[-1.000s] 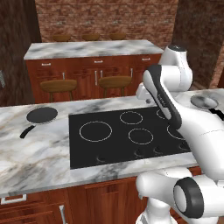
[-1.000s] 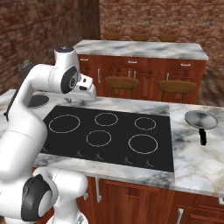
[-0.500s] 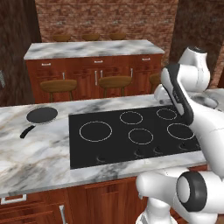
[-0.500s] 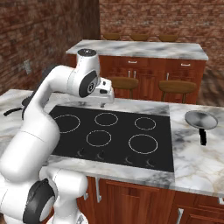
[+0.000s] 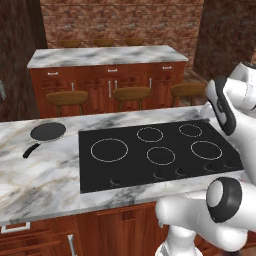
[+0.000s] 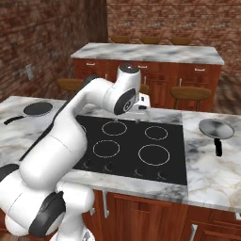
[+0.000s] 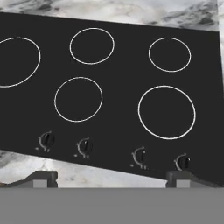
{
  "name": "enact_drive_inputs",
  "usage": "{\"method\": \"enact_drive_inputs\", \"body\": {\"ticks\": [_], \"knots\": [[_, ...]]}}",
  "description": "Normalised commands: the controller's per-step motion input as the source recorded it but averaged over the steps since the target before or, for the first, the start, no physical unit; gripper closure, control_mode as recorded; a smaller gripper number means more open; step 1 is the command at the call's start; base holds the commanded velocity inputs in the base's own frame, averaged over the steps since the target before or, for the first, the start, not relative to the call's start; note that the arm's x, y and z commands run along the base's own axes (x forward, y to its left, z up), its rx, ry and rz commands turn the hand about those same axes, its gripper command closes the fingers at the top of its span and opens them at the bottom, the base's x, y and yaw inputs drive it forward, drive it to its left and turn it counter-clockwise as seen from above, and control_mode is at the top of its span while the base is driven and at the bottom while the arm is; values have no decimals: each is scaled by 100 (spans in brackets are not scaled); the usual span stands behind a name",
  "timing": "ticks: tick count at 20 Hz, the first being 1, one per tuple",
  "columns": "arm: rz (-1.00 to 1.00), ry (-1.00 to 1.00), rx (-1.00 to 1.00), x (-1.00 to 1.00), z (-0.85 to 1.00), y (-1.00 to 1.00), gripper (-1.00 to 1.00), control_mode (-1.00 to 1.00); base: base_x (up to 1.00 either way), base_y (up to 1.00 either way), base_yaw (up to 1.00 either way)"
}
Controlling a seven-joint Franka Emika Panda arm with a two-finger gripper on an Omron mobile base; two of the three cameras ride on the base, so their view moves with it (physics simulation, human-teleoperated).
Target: Place both pans onto different burners. Then place the bell pepper and the shrimp on different pans.
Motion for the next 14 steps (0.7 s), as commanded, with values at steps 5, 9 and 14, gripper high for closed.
{"method": "enact_drive_inputs", "body": {"ticks": [5,9,14], "knots": [[4,0,0,19,-19,-94,-100,-100,0,0,0],[4,0,0,28,-15,-91,-100,-100,0,0,0],[4,0,0,29,-11,-86,-100,-100,0,0,0]]}}
